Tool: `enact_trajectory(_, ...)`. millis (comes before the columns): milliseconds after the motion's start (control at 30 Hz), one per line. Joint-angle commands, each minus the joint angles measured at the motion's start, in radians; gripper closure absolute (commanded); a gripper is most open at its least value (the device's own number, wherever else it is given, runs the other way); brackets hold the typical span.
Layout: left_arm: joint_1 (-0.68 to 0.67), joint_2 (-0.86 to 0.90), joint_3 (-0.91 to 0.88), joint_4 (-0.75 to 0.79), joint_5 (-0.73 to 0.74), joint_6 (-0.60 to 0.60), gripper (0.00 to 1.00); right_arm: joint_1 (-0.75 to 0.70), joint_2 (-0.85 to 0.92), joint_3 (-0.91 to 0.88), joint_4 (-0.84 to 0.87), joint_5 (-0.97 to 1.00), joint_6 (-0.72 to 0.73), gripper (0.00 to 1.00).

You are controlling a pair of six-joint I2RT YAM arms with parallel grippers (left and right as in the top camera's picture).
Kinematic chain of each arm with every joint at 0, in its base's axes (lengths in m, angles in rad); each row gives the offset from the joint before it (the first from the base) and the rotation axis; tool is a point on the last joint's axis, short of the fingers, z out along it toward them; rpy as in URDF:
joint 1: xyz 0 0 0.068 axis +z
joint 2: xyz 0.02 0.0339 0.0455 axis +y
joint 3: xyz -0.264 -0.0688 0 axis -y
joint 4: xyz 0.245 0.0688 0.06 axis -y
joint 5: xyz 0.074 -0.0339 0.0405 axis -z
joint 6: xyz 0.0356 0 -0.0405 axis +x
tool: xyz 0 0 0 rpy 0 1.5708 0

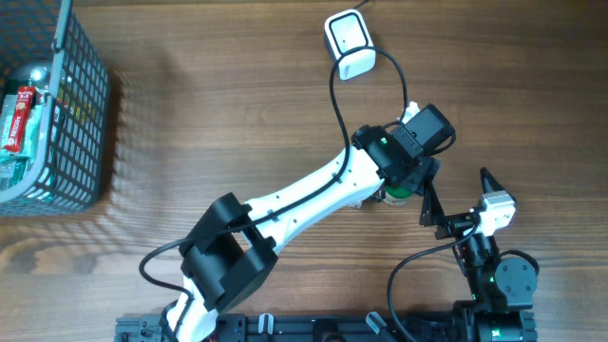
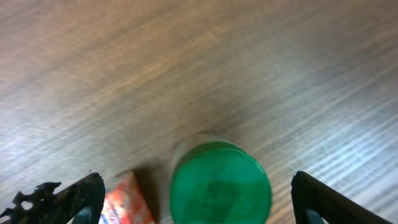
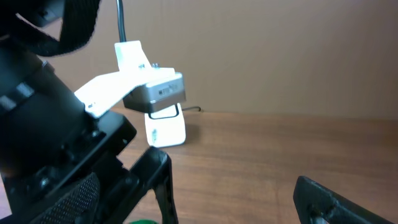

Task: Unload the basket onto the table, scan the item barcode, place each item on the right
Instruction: 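Lower the items onto the table and open the left gripper, then move the left gripper back into the grey basket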

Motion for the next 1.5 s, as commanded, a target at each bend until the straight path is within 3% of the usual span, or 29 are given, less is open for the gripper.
enact_trajectory(0, 0.011, -0.035, -0.003, 0.005, -0.071, 0.023, 0.1, 0.002, -0.002, -0.004, -0.007, -0.001, -0.003, 0.0)
enact_trajectory(500, 0.106, -0.037, -0.003, 0.0, -0.06, 0.015, 0.1, 0.002, -0.002, -0.004, -0.007, -0.001, -0.003, 0.0)
enact_trajectory(900, 0.243, -0.203, -0.003, 0.015, -0.061, 0.016, 0.08, 0.002, -0.002, -0.004, -0.007, -0.001, -0.003, 0.0)
enact_trajectory(1200, 0.488, -0.399, -0.003, 0.087, -0.155, 0.12, 0.0, 0.002, -0.002, -0.004, -0.007, -0.001, -0.003, 0.0)
enact_trajectory(1467, 0.888, -0.511, -0.003, 0.147, -0.086, 0.206, 0.0, 0.002, -0.002, -0.004, -0.007, -0.001, -0.003, 0.0)
